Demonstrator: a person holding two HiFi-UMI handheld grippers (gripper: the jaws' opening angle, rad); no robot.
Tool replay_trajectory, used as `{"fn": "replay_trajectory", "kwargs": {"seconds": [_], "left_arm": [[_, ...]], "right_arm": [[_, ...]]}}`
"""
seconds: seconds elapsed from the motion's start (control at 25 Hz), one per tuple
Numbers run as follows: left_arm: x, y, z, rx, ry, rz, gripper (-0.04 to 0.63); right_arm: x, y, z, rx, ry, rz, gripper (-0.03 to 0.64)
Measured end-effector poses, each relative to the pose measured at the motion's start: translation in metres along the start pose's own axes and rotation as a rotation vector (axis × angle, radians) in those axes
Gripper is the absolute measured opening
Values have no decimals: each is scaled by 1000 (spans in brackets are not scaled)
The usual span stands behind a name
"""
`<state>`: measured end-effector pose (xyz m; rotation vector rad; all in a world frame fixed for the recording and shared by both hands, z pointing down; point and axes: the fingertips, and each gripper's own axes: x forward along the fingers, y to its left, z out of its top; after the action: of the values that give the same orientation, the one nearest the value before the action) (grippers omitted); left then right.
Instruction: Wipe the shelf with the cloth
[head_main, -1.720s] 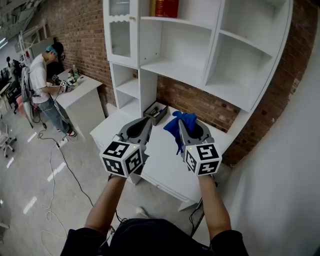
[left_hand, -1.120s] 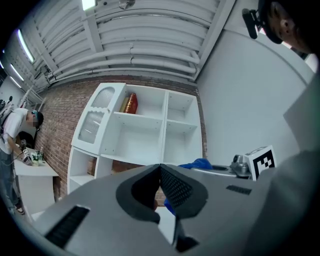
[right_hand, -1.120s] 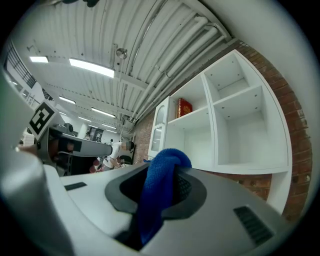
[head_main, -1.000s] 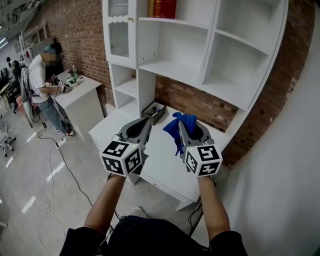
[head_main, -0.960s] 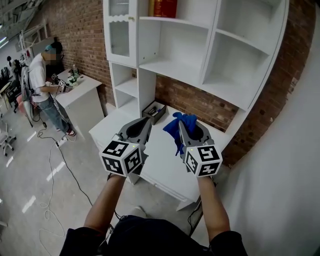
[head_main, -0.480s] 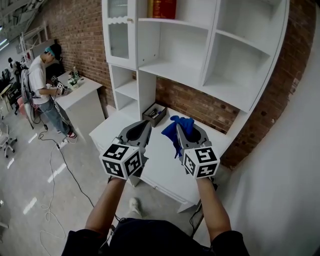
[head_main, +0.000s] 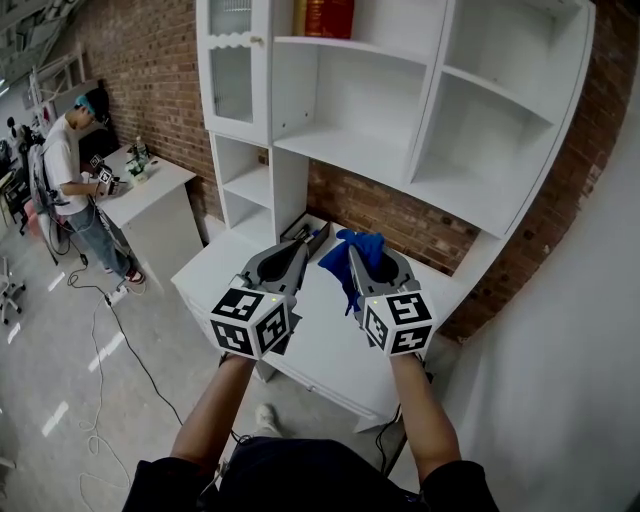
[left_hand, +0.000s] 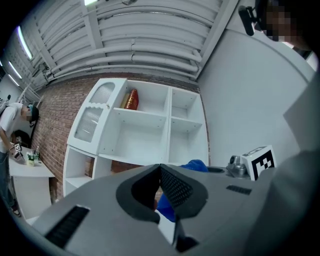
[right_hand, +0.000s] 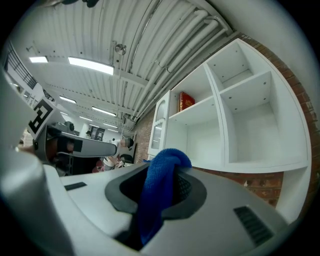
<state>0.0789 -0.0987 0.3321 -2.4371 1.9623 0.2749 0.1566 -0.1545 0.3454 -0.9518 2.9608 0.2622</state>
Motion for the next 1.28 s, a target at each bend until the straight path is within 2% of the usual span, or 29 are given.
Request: {"fn": "replay_trajectory", "kwargs": {"seconds": [0.72, 1.28], "left_arm": [[69, 77, 14, -24, 4, -72, 14], [98, 170, 12, -40, 58, -117, 15]], "right_arm": [[95, -31, 7, -25, 7, -74, 83], [180, -28, 6, -26, 9, -158, 84]]}}
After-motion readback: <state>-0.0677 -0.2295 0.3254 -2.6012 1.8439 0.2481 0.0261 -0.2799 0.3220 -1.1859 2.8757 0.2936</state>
